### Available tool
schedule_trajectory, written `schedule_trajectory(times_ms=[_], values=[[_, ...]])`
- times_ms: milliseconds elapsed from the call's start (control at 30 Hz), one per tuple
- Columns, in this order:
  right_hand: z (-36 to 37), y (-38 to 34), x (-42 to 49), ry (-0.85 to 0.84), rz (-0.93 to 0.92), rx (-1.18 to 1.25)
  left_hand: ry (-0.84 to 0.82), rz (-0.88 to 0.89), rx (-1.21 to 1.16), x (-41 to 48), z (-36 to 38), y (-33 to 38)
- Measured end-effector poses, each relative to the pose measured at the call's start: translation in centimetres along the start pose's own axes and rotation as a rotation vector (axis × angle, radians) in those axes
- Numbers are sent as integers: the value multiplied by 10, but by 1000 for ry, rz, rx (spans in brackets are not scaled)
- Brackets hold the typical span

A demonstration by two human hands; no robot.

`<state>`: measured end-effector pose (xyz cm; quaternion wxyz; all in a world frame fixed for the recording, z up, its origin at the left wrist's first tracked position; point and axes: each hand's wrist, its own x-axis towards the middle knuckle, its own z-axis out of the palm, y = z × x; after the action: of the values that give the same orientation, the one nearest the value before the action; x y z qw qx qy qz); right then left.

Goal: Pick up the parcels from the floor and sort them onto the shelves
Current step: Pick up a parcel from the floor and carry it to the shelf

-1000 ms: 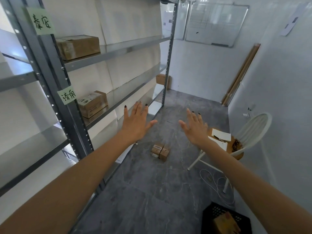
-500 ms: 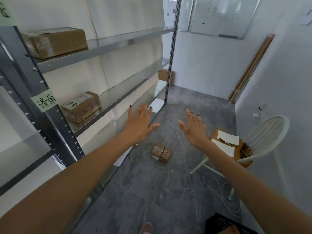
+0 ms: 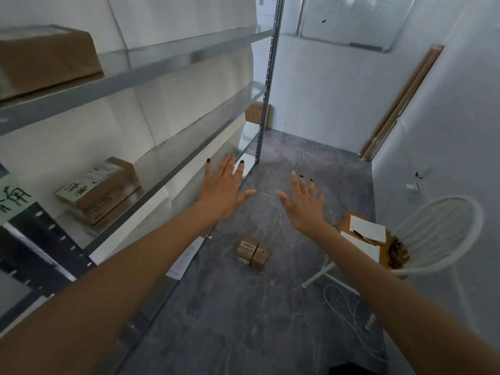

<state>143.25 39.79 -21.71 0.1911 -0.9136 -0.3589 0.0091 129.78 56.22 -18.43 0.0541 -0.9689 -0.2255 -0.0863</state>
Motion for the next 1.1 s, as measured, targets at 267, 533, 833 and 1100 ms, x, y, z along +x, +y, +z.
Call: schedule_trajectory(times_ms=[267, 533, 833, 1100], values=[[28, 1, 56, -70, 35, -27, -32, 4, -48, 61, 44, -8], [50, 33, 129, -160, 37, -59, -90, -45, -66, 128, 91, -11], [66, 75, 222, -255, -39, -33, -165, -117, -56, 212, 122, 0], [96, 108, 275, -303, -30, -31, -197, -148, -74, 255, 150, 17]])
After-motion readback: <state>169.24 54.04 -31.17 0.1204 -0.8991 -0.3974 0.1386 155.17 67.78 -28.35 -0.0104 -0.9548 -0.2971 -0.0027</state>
